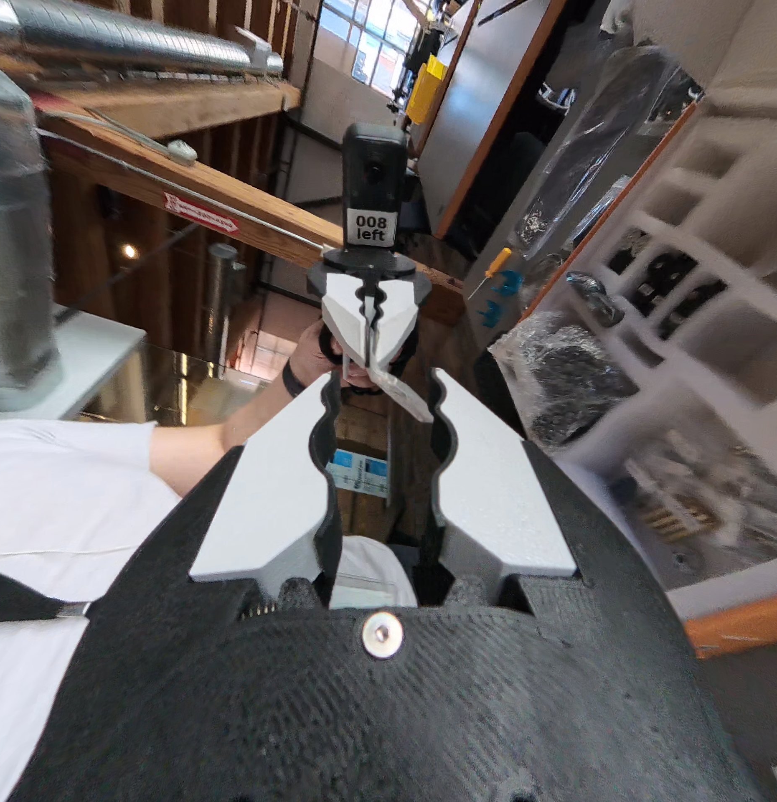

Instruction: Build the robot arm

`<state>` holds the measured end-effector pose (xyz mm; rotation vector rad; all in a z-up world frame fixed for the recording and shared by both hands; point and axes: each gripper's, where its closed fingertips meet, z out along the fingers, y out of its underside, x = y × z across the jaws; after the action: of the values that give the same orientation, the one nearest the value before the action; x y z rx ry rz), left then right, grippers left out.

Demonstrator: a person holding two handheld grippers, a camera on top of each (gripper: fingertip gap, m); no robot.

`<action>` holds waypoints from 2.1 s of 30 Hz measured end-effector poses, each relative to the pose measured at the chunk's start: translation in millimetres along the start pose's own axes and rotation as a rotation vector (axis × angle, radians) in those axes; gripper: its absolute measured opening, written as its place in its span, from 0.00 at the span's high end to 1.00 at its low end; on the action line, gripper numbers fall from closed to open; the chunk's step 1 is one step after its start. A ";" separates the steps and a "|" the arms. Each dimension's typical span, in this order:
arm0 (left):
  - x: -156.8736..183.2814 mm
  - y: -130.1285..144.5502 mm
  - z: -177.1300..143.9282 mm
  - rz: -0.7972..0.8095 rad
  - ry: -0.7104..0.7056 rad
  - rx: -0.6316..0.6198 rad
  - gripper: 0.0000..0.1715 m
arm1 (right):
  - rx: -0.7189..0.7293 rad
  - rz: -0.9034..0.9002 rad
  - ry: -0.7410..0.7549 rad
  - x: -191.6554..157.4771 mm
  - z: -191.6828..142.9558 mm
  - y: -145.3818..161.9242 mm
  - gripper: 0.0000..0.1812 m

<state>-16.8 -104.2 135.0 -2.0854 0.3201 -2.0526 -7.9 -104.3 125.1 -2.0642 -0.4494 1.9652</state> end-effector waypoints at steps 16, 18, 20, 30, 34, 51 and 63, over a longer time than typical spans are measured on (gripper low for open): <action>-78.3 24.3 -67.2 -0.006 -0.352 0.076 0.83 | -0.563 0.134 0.339 142.4 43.8 91.5 1.00; -79.9 36.6 -77.1 -0.020 -0.359 0.083 0.85 | -0.577 0.189 0.330 154.8 62.9 104.1 1.00; -81.9 46.9 -85.4 -0.028 -0.374 0.092 0.86 | -0.618 0.202 0.366 171.4 72.8 116.6 1.00; -60.3 57.6 -117.3 -0.018 -0.356 0.212 0.86 | -0.831 -0.638 0.552 182.3 36.6 77.9 0.85; -48.6 52.6 -126.7 0.013 -0.353 0.248 0.86 | -1.103 -0.930 0.620 204.1 1.3 89.1 0.85; -37.8 63.4 -114.2 0.027 -0.304 0.226 0.89 | -1.573 -0.982 0.752 245.6 -3.0 108.1 1.00; -49.5 62.9 -123.0 -0.003 -0.301 0.246 0.89 | -1.012 -0.441 0.658 191.7 1.3 77.7 1.00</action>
<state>-141.3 -148.7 71.6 -2.1919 0.0147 -1.6479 2.0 -100.6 -81.5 -2.6030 -1.7773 0.7245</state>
